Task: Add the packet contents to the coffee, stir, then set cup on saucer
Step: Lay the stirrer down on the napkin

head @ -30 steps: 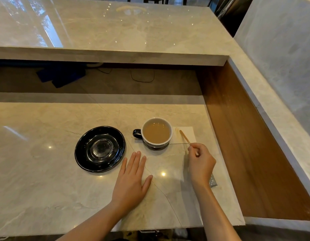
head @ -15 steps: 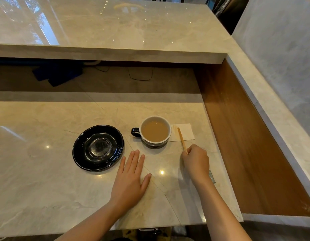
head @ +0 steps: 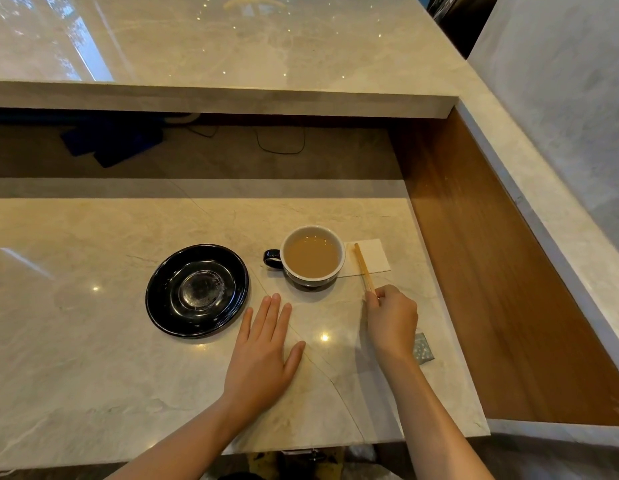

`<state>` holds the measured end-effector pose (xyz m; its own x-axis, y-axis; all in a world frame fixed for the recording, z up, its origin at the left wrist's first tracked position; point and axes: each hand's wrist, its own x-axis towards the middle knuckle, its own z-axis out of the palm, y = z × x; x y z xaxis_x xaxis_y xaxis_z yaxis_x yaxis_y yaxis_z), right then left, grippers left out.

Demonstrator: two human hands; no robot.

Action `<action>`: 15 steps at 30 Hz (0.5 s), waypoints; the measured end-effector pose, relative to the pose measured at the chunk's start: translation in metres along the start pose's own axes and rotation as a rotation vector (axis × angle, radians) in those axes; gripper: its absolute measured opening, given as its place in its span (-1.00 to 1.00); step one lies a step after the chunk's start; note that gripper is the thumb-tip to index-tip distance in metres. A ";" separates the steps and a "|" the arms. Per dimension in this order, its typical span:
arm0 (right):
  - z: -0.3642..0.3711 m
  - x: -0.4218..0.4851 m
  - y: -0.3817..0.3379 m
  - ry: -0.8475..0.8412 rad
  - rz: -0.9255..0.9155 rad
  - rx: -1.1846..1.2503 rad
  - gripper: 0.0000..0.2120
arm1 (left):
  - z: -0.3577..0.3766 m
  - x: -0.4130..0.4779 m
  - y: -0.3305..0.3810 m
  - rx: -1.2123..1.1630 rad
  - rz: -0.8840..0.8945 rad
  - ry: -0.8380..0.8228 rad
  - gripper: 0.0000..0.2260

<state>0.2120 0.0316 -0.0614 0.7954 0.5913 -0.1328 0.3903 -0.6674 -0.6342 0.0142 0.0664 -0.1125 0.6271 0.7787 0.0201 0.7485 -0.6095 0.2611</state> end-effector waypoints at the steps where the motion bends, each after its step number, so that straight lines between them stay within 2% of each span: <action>1: 0.002 0.000 0.000 -0.006 0.000 -0.003 -0.81 | 0.000 0.000 0.000 0.002 0.000 -0.004 -0.43; 10: 0.002 0.002 0.000 -0.061 -0.096 -0.304 -0.76 | -0.001 0.000 0.001 0.008 -0.008 -0.015 -0.43; 15: 0.005 0.000 0.005 -0.076 -0.146 -0.334 -0.81 | -0.002 0.000 0.002 0.006 -0.009 -0.016 -0.43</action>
<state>0.2113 0.0304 -0.0680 0.6880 0.7150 -0.1237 0.6370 -0.6768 -0.3689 0.0154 0.0653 -0.1103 0.6240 0.7814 0.0020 0.7552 -0.6037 0.2553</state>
